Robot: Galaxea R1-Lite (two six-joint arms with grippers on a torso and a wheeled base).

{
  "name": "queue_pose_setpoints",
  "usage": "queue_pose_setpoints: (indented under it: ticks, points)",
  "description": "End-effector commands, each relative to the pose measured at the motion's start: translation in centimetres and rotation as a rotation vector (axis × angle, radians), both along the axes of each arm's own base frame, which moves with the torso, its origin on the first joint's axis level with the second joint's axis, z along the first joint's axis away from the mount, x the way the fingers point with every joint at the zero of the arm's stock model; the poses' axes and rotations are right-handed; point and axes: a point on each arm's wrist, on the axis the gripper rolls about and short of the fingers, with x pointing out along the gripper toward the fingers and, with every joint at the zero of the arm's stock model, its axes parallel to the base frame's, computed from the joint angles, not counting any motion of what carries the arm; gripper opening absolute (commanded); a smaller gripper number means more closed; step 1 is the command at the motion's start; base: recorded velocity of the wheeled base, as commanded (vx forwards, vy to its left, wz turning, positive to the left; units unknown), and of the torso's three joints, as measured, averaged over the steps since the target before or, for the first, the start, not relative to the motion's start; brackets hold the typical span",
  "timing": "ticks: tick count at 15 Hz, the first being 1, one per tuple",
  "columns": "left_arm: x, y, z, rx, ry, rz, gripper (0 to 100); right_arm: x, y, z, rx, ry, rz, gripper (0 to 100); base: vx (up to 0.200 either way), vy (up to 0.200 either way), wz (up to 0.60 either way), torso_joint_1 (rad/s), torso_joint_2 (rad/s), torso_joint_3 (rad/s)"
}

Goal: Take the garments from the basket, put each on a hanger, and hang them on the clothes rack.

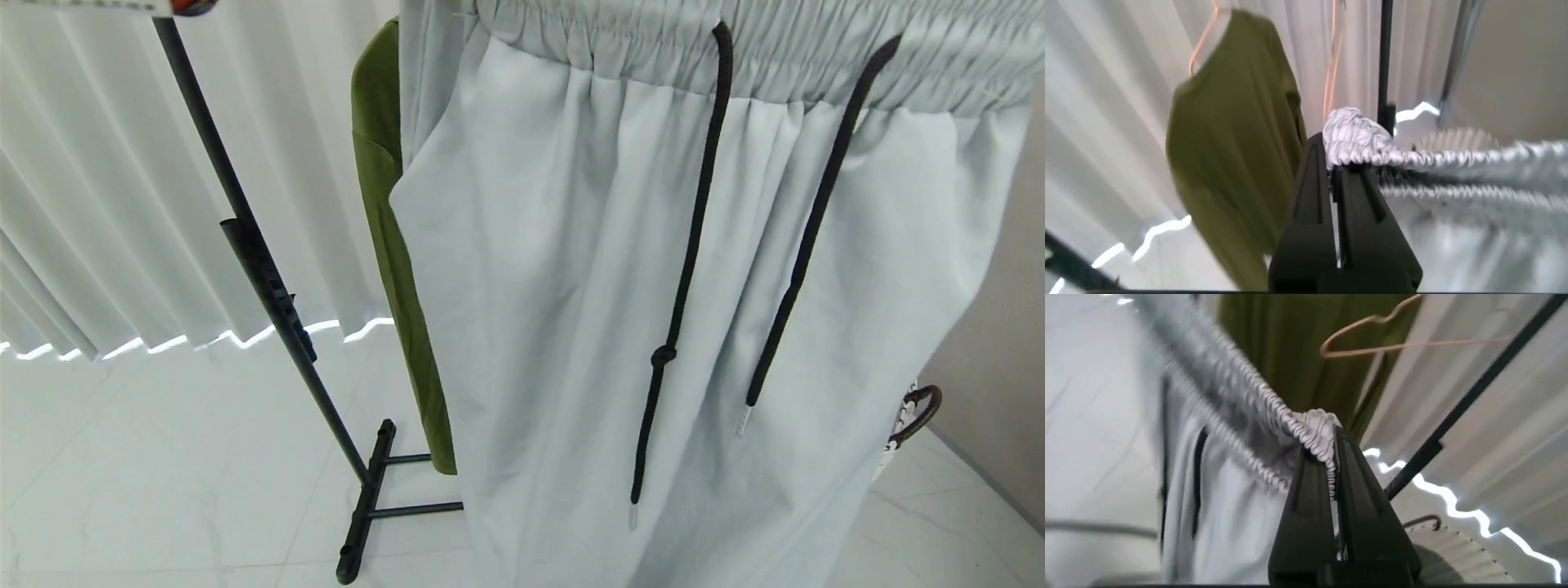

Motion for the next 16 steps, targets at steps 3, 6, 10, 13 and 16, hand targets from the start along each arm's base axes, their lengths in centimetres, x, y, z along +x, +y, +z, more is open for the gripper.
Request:
queue_pose_setpoints:
  ticks: [3, 6, 10, 13, 16]
  points:
    - [-5.4, 3.7, -0.4, 0.009, 0.053, -0.149, 0, 2.9, 3.3, 0.1, 0.060, -0.042, -0.081, 0, 0.000, 0.000, 0.00, 0.000, 0.00, 0.000]
    - [-7.1, 4.1, -1.2, 0.027, 0.061, -0.253, 0, 4.3, 6.0, 0.5, 0.144, -0.089, -0.076, 0, 0.000, 0.000, 0.00, 0.000, 0.00, 0.000]
    - [-8.1, 4.1, -1.1, 0.024, 0.055, -0.327, 0, 4.7, 6.8, 0.5, 0.140, -0.110, -0.078, 0, 0.000, 0.000, 0.00, 0.000, 0.00, 0.000]
    - [-8.0, 3.8, -1.3, 0.033, 0.060, -0.325, 0, 4.6, 6.2, 0.7, 0.147, -0.114, -0.092, 0, 0.000, 0.000, 0.00, 0.000, 0.00, 0.000]
    - [-7.1, 3.5, -1.4, 0.047, 0.062, -0.241, 0, 4.6, 4.7, 1.3, 0.153, -0.142, -0.133, 0, 0.000, 0.000, 0.00, 0.000, 0.00, 0.000]
